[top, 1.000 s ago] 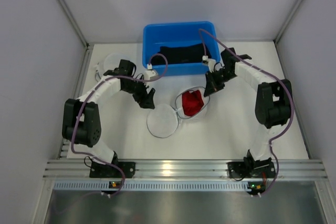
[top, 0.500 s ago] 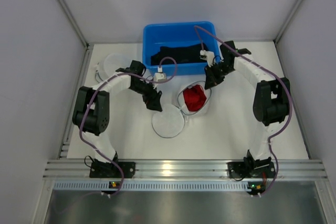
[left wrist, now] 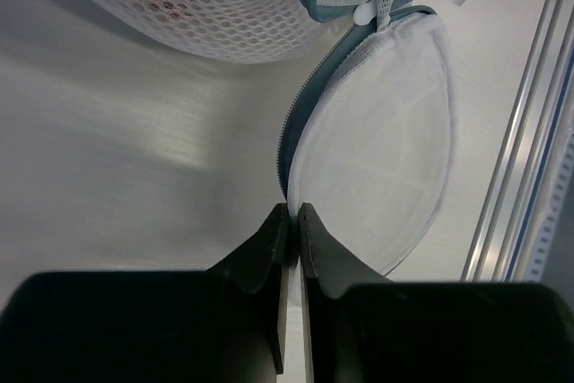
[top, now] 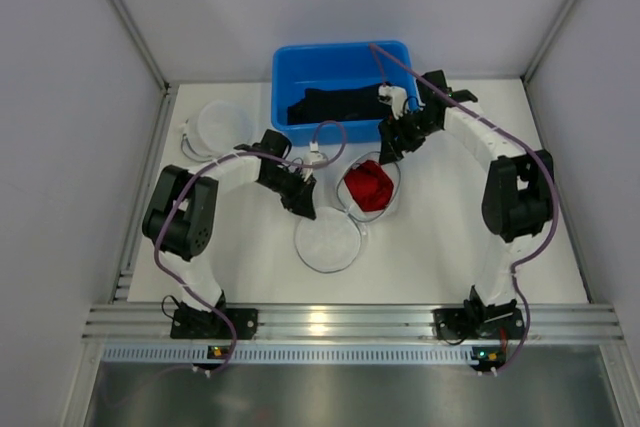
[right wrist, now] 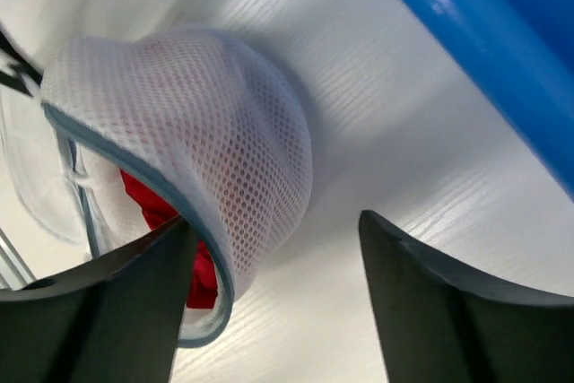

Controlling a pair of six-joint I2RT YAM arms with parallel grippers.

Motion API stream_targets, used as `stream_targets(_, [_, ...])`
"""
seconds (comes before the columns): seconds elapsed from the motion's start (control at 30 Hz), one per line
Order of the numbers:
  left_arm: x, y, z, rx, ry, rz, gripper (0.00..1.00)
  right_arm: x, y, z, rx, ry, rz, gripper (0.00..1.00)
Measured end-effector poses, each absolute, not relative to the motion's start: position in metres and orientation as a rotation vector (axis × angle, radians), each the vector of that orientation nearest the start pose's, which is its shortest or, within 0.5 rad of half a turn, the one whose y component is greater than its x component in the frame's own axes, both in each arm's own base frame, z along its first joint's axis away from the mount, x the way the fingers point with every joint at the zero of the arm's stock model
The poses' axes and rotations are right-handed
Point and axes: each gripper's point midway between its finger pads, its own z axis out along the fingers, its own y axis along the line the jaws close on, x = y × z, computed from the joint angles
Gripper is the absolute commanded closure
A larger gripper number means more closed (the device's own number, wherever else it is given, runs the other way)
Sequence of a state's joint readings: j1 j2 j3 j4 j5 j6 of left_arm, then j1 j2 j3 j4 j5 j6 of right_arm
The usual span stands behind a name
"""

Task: Place the bra in the laundry bag and zip it closed
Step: Adjust the laundry bag at the center of the board, then close the laundry bag at the center of the board.

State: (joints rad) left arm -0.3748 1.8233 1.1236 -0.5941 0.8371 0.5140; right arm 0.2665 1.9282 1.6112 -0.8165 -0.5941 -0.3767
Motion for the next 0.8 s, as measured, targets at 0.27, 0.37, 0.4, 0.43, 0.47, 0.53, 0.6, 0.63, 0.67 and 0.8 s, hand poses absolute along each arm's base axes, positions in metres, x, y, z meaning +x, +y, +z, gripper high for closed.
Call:
stream_targets(0.27, [0.254,-0.241,0.082,1.041,2.351,-1.273,1.0,0.394,0.184,0.173,-0.92,2.259,0.636,0.01])
stream_targets(0.37, [0.248,-0.246,0.092,0.924,2.41,-1.362,1.0,0.39,0.18,0.198,-0.939,2.169,0.59,0.01])
stream_targets(0.4, [0.245,-0.249,0.095,0.876,2.436,-1.403,1.0,0.386,0.178,0.204,-0.955,2.141,0.572,0.01])
stream_targets(0.43, [0.242,-0.25,0.099,0.832,2.459,-1.442,1.0,0.379,0.174,0.208,-0.974,2.118,0.553,0.01])
stream_targets(0.47, [0.24,-0.252,0.102,0.792,2.476,-1.482,1.0,0.372,0.171,0.209,-0.993,2.107,0.539,0.0])
stream_targets(0.53, [0.235,-0.256,0.109,0.722,2.505,-1.557,1.0,0.356,0.164,0.209,-1.065,2.067,0.497,0.01])
stream_targets(0.6, [0.231,-0.258,0.115,0.639,2.537,-1.645,1.0,0.34,0.156,0.204,-1.143,2.025,0.451,0.01])
stream_targets(0.63, [0.228,-0.259,0.117,0.596,2.556,-1.692,1.0,0.331,0.152,0.199,-1.178,2.009,0.434,0.01])
stream_targets(0.67, [0.227,-0.26,0.119,0.557,2.574,-1.735,1.0,0.317,0.147,0.192,-1.229,1.983,0.41,0.01])
stream_targets(0.8, [0.224,-0.263,0.119,0.413,2.642,-1.862,1.0,0.268,0.134,0.175,-1.401,1.835,0.327,0.0])
